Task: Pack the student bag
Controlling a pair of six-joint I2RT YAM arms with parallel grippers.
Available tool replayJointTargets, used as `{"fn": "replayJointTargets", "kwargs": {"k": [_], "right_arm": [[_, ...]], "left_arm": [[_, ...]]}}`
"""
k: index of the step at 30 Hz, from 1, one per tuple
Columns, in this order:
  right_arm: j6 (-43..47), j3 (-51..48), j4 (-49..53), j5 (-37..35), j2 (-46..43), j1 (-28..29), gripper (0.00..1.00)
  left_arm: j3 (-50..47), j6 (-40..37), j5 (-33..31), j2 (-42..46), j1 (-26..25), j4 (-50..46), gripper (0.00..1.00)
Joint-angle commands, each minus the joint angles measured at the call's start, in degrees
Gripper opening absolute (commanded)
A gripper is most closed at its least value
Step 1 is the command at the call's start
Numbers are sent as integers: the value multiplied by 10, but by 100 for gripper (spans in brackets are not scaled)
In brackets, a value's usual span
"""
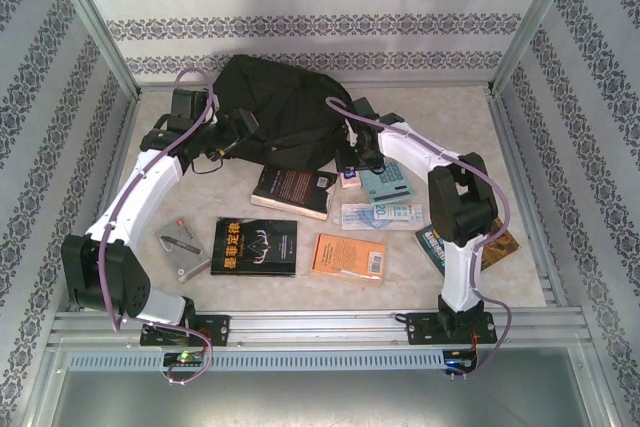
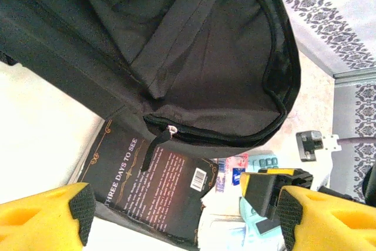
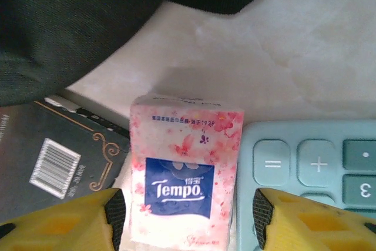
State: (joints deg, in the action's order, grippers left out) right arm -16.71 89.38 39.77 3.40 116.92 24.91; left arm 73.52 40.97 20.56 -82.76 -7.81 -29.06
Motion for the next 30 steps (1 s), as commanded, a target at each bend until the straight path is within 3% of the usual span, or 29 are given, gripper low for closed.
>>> {"fn": "replayJointTargets", "kwargs": {"k": [1,13,19,25,30], "right_arm": [[6,10,2,-10,19,9,62],[-3,19,12,-30,71,16,62],[0,16,20,-53,70,16,54],[-13,-35,-11,-63,-15,-8,45],[-48,-96,-60,8,-96,-54,39]], "left_arm": [[-8,-14,5,7,-4,24,82],[5,-27,9,-14,-9,19,82],[84,-62,-23,-65,-46,-33,83],[194,-96,-64,-155,-95,-82,84],[309,-182,-72,-261,-116,-115,79]]}}
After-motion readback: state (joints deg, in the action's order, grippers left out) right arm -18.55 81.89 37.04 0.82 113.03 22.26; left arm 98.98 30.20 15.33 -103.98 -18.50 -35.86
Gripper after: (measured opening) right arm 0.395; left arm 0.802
